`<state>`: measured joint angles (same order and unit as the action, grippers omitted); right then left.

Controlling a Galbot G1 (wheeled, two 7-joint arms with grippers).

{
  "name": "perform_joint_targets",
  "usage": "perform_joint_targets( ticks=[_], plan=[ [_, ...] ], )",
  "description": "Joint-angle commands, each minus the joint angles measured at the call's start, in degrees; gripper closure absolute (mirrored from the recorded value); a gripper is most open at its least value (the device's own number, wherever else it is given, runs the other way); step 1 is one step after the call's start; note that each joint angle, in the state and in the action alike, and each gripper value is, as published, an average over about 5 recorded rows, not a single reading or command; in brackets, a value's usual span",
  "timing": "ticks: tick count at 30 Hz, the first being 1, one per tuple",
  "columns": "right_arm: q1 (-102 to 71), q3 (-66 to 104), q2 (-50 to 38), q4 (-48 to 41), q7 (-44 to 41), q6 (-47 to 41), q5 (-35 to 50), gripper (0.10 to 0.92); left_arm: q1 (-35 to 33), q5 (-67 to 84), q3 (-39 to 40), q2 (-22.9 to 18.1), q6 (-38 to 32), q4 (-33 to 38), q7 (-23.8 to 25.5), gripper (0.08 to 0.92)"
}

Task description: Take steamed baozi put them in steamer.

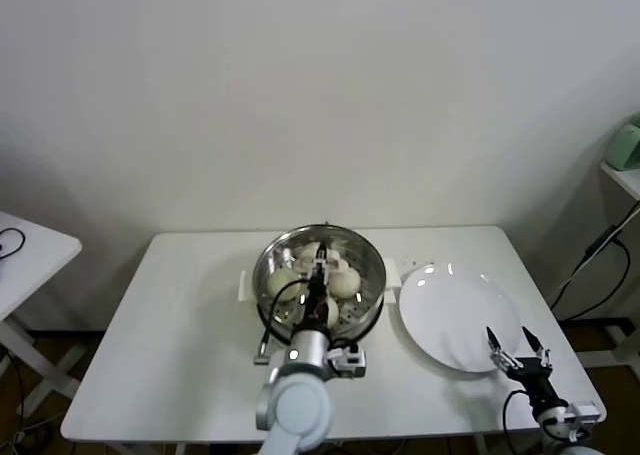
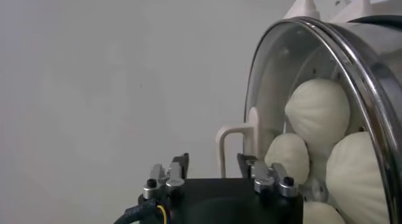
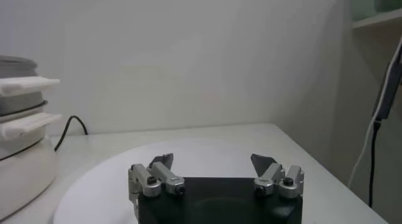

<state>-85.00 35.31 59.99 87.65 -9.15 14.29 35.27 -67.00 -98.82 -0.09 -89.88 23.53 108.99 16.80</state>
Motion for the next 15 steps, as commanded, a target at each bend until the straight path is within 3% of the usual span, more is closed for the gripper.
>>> perform_joint_targets(
  ticks=[1,9,15],
  plan=[
    [0.09,0.09,0.13,0.1,0.02,0.04,0.06,0.203,0.02,-0.23,-0.54,0.33,-0.3,0.22,-0.21,0.436],
    [0.11,0.01,0.4,0.09,-0.05,0.05,0.02,0.203,0.13,-0.21,-1.53,0.95,-0.39,0.69,-0.55,0.211],
    [0.15,-0.04,0.51,0.28,-0.24,-0.05,-0.02,0.203,-0.63,0.79,-1.28,1.44,-0.24,2.14,-0.43,0.177]
  ],
)
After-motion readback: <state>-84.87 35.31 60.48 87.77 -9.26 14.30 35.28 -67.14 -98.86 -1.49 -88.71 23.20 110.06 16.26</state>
